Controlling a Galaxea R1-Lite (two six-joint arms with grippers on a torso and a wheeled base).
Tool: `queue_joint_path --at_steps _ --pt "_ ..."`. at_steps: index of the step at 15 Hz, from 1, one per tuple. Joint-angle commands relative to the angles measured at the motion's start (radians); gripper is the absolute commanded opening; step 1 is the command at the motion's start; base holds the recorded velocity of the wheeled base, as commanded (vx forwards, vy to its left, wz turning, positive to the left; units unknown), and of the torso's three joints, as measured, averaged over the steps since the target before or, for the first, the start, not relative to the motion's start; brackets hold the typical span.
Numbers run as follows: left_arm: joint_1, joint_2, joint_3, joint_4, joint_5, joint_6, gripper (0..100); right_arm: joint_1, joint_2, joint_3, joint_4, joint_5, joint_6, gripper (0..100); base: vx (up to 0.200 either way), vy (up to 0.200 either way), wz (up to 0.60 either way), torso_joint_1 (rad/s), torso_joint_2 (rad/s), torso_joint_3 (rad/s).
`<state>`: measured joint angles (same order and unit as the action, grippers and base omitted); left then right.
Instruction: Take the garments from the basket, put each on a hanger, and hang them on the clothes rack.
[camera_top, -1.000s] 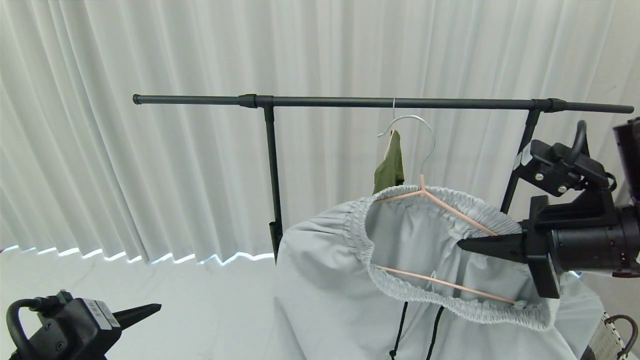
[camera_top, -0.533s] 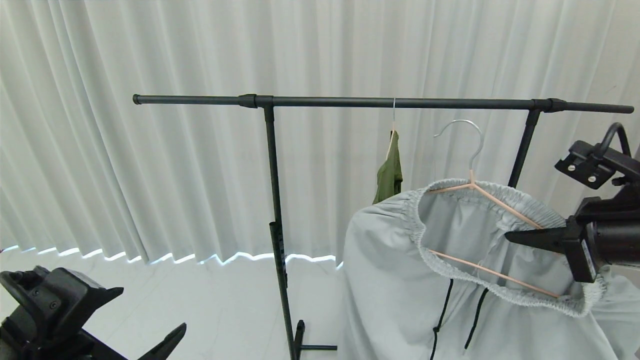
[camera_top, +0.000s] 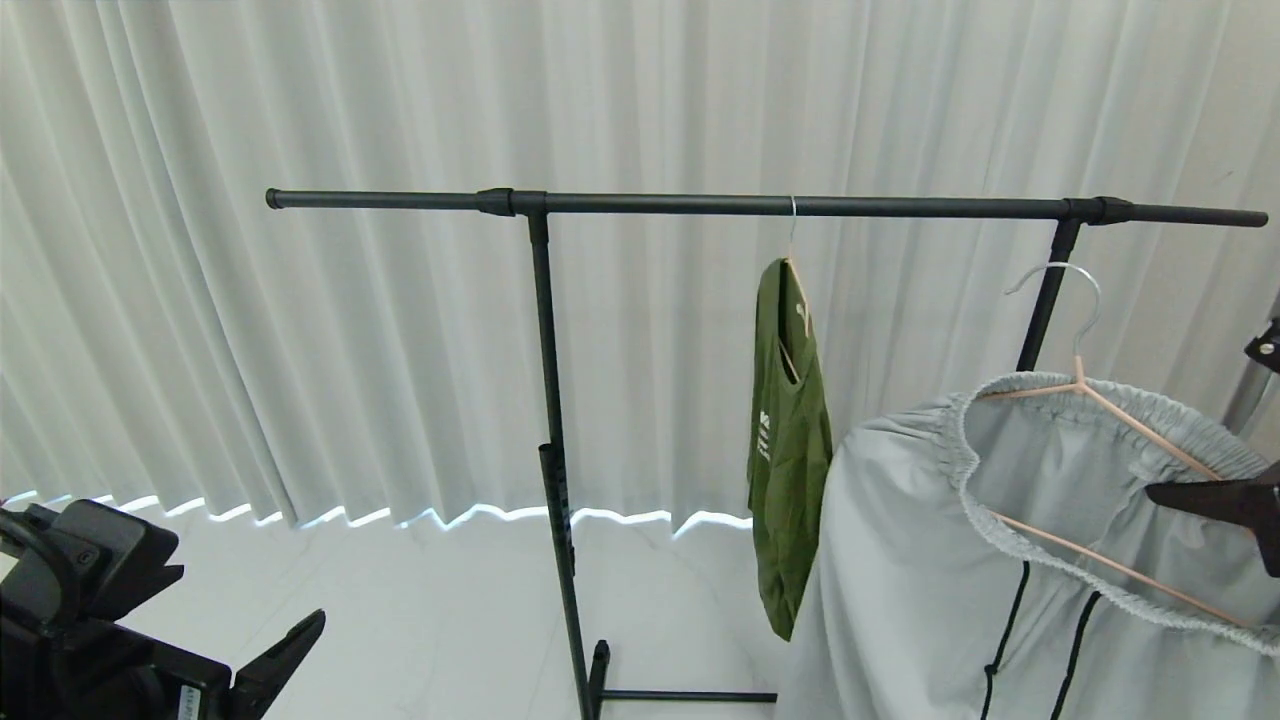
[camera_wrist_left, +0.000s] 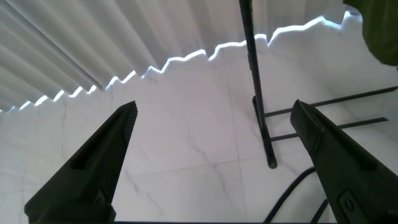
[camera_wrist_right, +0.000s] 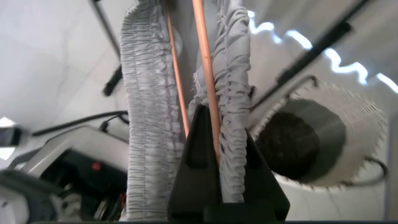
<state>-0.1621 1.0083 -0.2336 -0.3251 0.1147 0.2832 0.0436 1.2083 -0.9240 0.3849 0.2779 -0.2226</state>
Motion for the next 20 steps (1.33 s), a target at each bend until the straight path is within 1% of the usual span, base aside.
queue_joint_path --at_steps 1,3,6,12,15,16,20 --pt "0.006 0.009 0.004 0.001 0.002 0.002 100 -0.077 -0.012 0.002 -0.001 -0.003 -0.001 0 0.0 0.0 0.0 0.0 0.0 0.0" --pt "0.006 0.009 0.005 0.0 0.002 0.031 100 -0.122 -0.012 -0.002 -0.001 -0.003 -0.001 0 0.0 0.0 0.0 0.0 0.0 0.0" --pt "0.006 0.006 0.002 0.0 0.002 0.037 100 -0.136 -0.019 -0.001 -0.003 -0.003 -0.001 0 0.0 0.0 0.0 0.0 0.0 0.0" --pt "0.0 -0.004 -0.001 0.0 0.0 0.039 100 -0.136 -0.019 -0.001 -0.004 -0.002 -0.001 0 0.0 -0.2 0.0 0.002 0.0 0.001" --pt "-0.002 -0.004 0.0 0.0 0.0 0.056 100 -0.136 -0.019 -0.001 -0.008 0.0 -0.001 0 0.0 -0.2 0.0 0.001 0.0 0.002" --pt "-0.002 -0.002 -0.001 0.0 0.0 0.056 100 -0.136 -0.019 -0.001 -0.009 0.003 0.0 0 0.2 -0.2 0.0 0.002 0.0 0.007" --pt "-0.002 0.0 -0.009 0.0 -0.001 0.056 100 -0.131 -0.016 -0.002 -0.037 0.017 0.0 0 0.2 0.0 0.0 -0.005 0.0 0.001"
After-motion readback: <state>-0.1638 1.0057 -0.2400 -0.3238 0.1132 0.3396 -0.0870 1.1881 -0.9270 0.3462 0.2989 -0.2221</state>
